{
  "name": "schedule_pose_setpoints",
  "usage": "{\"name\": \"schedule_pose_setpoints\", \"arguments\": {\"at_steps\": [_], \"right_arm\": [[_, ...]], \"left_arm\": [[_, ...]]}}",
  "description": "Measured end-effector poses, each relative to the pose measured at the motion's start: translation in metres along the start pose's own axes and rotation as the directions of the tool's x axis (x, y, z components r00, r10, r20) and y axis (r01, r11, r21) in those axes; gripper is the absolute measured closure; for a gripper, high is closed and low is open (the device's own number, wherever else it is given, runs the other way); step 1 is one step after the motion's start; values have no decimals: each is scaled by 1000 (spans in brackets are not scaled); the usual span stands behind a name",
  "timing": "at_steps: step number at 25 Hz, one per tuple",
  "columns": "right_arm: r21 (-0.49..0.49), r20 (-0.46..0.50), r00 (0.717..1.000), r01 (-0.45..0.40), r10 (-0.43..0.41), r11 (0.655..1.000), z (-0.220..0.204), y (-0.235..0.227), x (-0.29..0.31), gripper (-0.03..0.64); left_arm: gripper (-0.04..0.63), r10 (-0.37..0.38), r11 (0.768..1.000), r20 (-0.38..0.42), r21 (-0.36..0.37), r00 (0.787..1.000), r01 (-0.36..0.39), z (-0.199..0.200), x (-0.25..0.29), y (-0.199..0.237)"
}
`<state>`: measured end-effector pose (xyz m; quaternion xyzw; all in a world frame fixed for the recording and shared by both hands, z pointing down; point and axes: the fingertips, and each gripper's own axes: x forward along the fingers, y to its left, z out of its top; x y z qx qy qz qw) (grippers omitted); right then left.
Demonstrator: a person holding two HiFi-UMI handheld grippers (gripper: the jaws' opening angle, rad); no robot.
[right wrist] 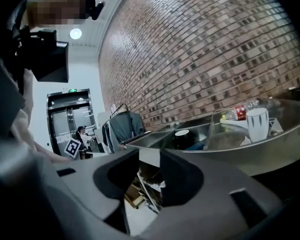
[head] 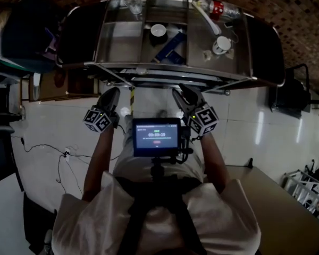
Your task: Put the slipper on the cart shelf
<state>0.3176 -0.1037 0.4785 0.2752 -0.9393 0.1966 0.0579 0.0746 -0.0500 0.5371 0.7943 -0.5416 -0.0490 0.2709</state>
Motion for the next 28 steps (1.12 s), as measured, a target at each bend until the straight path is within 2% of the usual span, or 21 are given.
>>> {"name": "schedule_pose_setpoints", "arguments": {"at_steps": [4,6,13,18,28], "right_arm": [[-97,-70,995,64,-71,993,-11,-2,6,476],[-122,-63,993,90,-98,989,-12,-2,6,477],[-59,5,988,154,-154,986,-10,-9,1,477],[-34,23,982,189,-188,981,-21,-28,-11,477],[14,9,974,226,-226,974,-21,1,37,479]], "left_arm": [[574,30,999,-38,-14,999,-31,-6,3,10],[574,43,999,-55,-29,998,-45,-11,3,15],[574,60,995,-111,-75,992,-68,-26,1,29],[574,75,993,-152,-83,986,-88,-46,5,27],[574,29,990,-184,-131,982,-54,-34,-21,62]]}}
